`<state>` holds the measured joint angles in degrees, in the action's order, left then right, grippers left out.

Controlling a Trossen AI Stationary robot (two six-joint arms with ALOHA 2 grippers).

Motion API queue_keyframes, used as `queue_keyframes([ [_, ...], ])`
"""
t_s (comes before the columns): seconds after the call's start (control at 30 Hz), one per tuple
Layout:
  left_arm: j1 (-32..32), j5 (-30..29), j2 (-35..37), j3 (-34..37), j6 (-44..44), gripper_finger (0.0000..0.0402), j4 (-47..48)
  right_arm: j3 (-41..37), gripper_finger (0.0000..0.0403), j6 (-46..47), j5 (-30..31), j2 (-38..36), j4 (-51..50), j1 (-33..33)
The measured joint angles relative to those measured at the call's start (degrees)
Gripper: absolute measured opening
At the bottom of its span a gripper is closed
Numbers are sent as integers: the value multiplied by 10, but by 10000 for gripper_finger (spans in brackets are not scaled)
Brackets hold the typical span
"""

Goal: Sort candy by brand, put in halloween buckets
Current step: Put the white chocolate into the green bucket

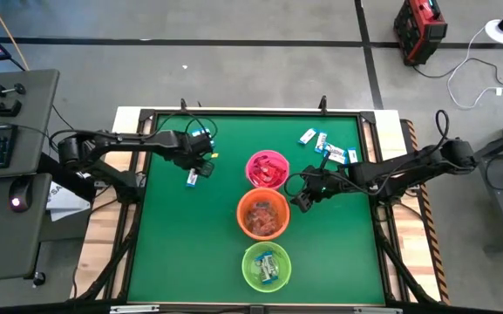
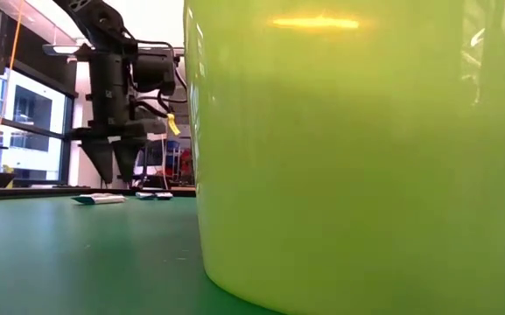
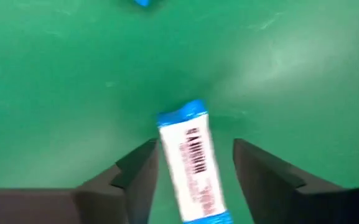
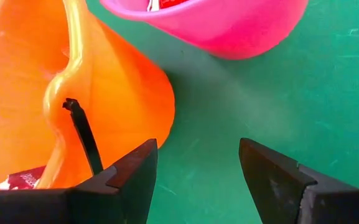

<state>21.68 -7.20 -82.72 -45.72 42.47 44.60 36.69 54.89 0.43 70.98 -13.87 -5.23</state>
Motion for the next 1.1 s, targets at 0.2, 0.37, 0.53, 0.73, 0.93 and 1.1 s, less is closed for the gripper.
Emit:
queue_keyframes([
  [0.2, 1, 4, -1, 32, 33, 242, -54, 0, 220, -14, 9, 0, 0, 1],
  [0.37, 1, -20, -3, 50, 40, 248, -66, 0, 220, -13, 9, 0, 0, 8],
  [0.53, -1, -3, -9, 67, 49, 248, -89, 0, 220, -12, 9, 0, 0, 17],
  [0.73, -7, -5, -30, 66, 34, 239, -100, 0, 220, -11, 9, 0, 0, 24],
  [0.93, -18, 5, -14, 68, 32, 108, -100, 0, 220, -10, 9, 0, 0, 24],
  [1.1, -16, 22, 64, 68, 4, 17, -96, 0, 220, -8, 9, 0, 3, 24],
])
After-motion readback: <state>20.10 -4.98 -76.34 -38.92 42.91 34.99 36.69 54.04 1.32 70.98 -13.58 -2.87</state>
